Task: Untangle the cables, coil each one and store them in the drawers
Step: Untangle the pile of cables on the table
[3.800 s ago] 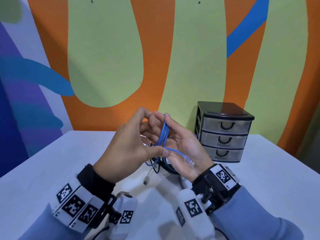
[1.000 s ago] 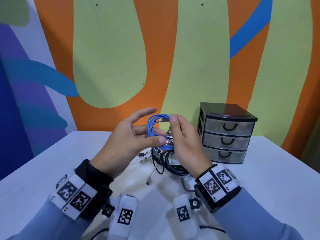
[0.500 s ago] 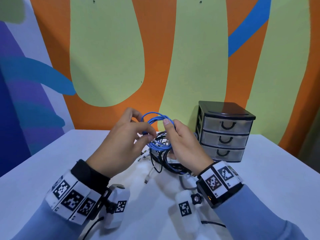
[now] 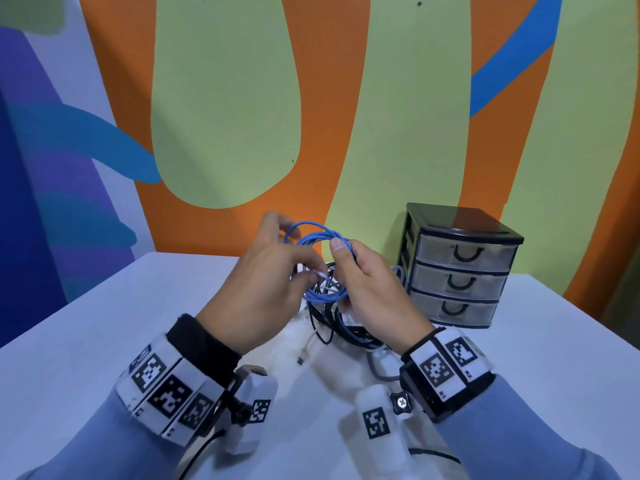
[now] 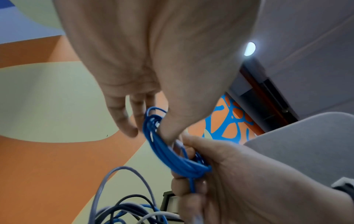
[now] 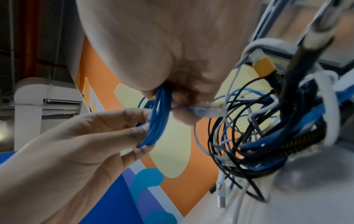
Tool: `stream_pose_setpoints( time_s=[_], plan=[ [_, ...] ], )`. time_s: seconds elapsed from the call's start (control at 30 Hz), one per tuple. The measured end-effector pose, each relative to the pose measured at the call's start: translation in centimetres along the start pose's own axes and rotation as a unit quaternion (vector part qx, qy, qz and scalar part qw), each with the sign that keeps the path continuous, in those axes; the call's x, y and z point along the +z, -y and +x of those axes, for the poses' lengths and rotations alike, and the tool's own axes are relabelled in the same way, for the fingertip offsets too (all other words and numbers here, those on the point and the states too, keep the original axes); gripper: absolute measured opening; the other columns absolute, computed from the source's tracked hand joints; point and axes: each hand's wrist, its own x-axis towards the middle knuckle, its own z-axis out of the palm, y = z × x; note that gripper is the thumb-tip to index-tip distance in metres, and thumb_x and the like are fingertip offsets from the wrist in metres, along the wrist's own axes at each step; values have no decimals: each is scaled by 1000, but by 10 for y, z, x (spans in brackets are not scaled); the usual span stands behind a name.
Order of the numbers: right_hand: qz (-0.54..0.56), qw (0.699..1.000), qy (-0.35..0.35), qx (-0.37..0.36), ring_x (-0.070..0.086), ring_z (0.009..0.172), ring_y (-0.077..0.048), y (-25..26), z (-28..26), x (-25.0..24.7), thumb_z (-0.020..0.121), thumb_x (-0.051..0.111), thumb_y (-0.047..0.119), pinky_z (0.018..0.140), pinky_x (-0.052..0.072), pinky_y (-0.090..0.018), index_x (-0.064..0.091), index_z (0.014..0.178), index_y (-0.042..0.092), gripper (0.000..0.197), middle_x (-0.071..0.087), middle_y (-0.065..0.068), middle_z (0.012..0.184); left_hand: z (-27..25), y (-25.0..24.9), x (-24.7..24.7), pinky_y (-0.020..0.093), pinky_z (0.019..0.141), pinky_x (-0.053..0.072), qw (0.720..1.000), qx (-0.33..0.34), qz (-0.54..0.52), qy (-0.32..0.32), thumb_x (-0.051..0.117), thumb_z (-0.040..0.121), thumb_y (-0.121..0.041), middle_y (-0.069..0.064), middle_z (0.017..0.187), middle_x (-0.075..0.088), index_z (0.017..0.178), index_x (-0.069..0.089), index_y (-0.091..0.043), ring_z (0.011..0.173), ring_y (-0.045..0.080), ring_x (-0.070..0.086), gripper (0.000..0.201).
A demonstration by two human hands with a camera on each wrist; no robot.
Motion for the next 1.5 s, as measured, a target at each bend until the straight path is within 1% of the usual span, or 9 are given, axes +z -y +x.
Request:
stream_pose_setpoints(
  time_s=[0.1, 0.2, 0.3, 0.5, 0.73, 0.87, 1.07, 1.23, 1.5],
  plan=[
    [11, 1000, -2, 24, 42, 57, -10, -6, 4, -2, 109, 40, 53, 64, 38, -33, 50, 82, 15, 48, 42, 3, 70, 4, 0, -1, 32, 92, 48, 988, 12, -56, -144, 81, 93, -26, 0, 120, 45, 92, 79, -39, 107, 19, 53, 13],
    [27, 998, 15, 56, 51, 52, -5, -9, 4, -2, 110, 41, 48, 73, 58, -46, 47, 81, 16, 44, 42, 0, 71, 7, -1, -8, 32, 73, 48, 951, -39, -188, -243, 78, 96, -31, 0, 94, 69, 92, 81, -29, 82, 15, 61, 5],
    [84, 994, -22, 73, 59, 52, -12, -10, 4, -2, 111, 42, 45, 73, 62, -49, 50, 86, 10, 44, 43, -6, 78, 8, 0, -16, 27, 64, 45, 907, -135, -369, -152, 73, 99, -20, 1, 71, 69, 96, 80, -9, 62, 13, 57, 13],
    [177, 973, -134, 71, 56, 50, -24, -5, 7, -7, 111, 43, 42, 65, 62, -56, 49, 85, 11, 42, 50, -4, 74, 4, -12, -27, 27, 75, 63, 803, -195, -562, 33, 43, 101, -4, 30, 103, 76, 100, 75, 3, 87, 30, 78, 33],
    [306, 941, -136, 41, 53, 45, -18, 12, 3, -9, 113, 42, 38, 72, 59, -52, 48, 88, 8, 39, 54, -3, 69, 6, 4, -21, 26, 76, 57, 923, -123, -364, 13, 68, 100, -8, 11, 96, 82, 121, 62, -10, 92, 24, 79, 22],
    [407, 911, -48, 53, 68, 60, -23, 22, -4, 3, 112, 44, 30, 86, 61, -53, 54, 89, 8, 33, 66, -2, 70, 6, 14, -15, 32, 77, 52, 988, -80, -73, -106, 72, 100, -26, -14, 90, 79, 101, 78, -28, 86, 1, 71, 7],
    [392, 915, 60, 78, 76, 94, -35, 21, -13, 17, 112, 44, 27, 96, 61, -47, 59, 98, 7, 29, 74, -15, 92, 7, 17, -14, 37, 84, 64, 955, -138, -218, -148, 72, 98, -11, -2, 84, 81, 101, 84, -18, 84, 16, 79, 14],
    [349, 931, 51, 91, 76, 100, -31, 16, -12, 19, 112, 46, 24, 89, 62, -39, 62, 100, 6, 27, 75, -14, 98, 11, -1, -18, 38, 95, 63, 818, -214, -523, -110, 56, 97, 6, 28, 108, 77, 121, 70, 5, 107, 40, 76, 28],
    [313, 940, 64, 117, 73, 111, -30, 15, -8, 17, 112, 45, 26, 84, 64, -36, 61, 124, 1, 32, 70, -21, 127, 7, -2, -10, 31, 87, 57, 847, -185, -483, -125, 72, 93, 6, 16, 105, 81, 119, 70, -7, 90, 24, 77, 29]
  ],
)
